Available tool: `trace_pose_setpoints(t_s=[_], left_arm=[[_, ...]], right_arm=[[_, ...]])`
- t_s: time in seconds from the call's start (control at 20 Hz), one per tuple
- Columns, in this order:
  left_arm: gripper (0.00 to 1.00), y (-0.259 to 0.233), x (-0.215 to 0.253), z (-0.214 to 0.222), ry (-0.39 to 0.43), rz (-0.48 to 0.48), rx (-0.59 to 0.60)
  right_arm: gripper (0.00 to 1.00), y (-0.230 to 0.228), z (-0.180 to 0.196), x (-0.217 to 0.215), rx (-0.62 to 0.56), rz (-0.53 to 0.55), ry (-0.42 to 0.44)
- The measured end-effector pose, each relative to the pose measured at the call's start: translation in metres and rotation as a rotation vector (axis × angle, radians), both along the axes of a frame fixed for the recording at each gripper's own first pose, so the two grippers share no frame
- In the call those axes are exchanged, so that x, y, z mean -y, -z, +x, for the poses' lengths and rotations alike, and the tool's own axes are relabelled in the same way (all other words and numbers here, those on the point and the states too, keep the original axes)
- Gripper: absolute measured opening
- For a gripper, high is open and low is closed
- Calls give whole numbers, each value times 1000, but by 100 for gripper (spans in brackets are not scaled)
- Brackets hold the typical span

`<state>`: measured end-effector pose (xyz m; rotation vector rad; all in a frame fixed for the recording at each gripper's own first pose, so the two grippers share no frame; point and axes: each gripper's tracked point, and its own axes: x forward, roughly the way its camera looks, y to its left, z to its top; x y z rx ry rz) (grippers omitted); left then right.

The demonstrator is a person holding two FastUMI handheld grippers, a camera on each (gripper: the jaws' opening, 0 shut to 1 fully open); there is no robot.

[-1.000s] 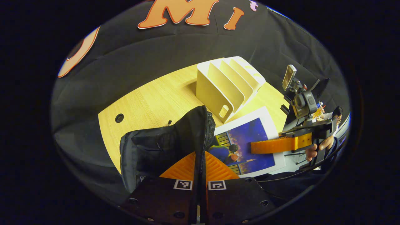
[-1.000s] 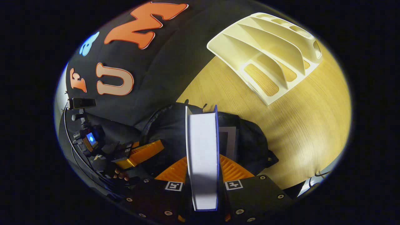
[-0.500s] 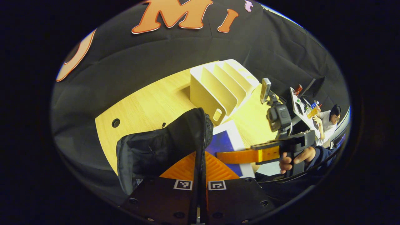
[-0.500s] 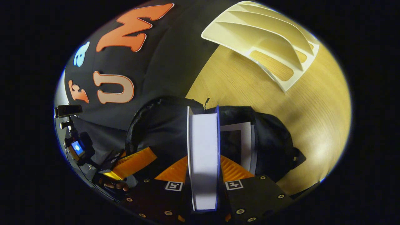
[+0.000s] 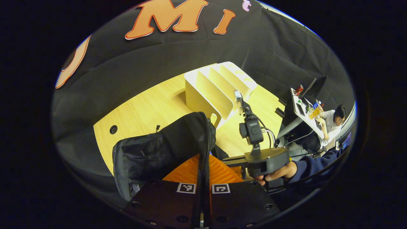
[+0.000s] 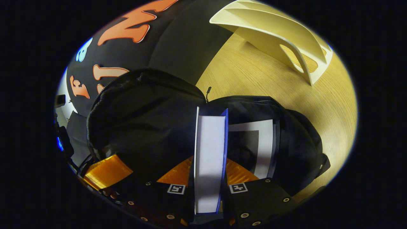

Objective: Open the schoolbag, grab two books from the bookshelf and put them into the schoolbag.

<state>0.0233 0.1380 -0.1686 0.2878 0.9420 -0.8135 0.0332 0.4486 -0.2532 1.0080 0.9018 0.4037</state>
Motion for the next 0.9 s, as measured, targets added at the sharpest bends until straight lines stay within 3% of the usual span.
trace_pose_setpoints(t_s=[0.1,0.25,0.3,0.4,0.7,0.9], left_arm=[[5,1,-3,0,-24,-8,-4],[5,7,-9,8,-69,9,-3],[5,9,-10,8,-87,10,-6],[5,13,-9,6,-108,18,-2],[12,18,12,-6,-169,5,-6],[30,18,35,-16,-174,2,3]], right_arm=[[38,4,-2,1,-27,-35,-19],[45,29,-13,24,-72,-266,-100],[72,34,-18,31,-65,-328,-131],[95,35,-22,48,-44,-406,-170],[98,9,-25,103,8,-480,-167],[98,-27,-20,159,72,-530,-130]])
